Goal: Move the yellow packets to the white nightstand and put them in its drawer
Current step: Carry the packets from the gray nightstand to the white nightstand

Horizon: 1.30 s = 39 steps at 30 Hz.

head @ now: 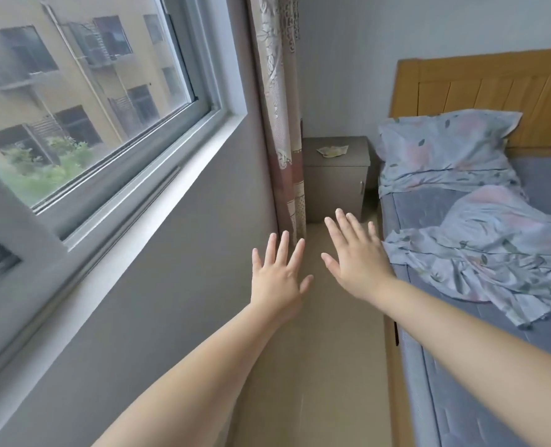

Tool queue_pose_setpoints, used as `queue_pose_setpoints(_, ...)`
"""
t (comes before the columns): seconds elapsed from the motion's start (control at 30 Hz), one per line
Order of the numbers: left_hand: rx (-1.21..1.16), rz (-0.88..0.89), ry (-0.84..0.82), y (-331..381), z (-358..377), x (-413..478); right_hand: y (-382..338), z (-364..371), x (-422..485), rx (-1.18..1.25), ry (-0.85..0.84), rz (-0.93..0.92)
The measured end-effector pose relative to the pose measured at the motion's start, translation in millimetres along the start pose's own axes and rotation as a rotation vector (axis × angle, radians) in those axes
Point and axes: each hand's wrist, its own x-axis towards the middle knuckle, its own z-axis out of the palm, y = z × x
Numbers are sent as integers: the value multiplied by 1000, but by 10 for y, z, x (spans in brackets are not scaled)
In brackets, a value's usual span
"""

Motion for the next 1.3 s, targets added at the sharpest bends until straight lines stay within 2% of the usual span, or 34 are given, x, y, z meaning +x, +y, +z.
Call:
queue_pose_setpoints(0.2,-77,-12,-70,-446,399,1593,471,508,1451,4,-50,51)
queue_pose_setpoints(0.37,-59,82,-60,-835,697,3278,890,1174,2788,-10,-115,157)
queue_pose_setpoints(0.5,-40,177,-72,-982,773,4696,1326,1417,3949,-4,-132,276)
queue_pose_setpoints(0.67,-35,253,-78,-900,862,6251,2026,1564,5070,-33,-154,344)
queue_pose_setpoints(0.9,-94,254,-163,-410,1484,8141,3353,2191,6328,-45,-163,400)
queue_pose_setpoints(1.03,-84,216,-173,-147,1843,9307,4264,2629,7234,-15,-215,401)
queue_pose_setpoints(1.2,-165,121,-329,56,2268,10474,5139,3169,8193,-8,-355,384)
queue_pose_setpoints(1.3,-289,-1,-415,36,2550,10963,5449,3572,8698,87,-457,433)
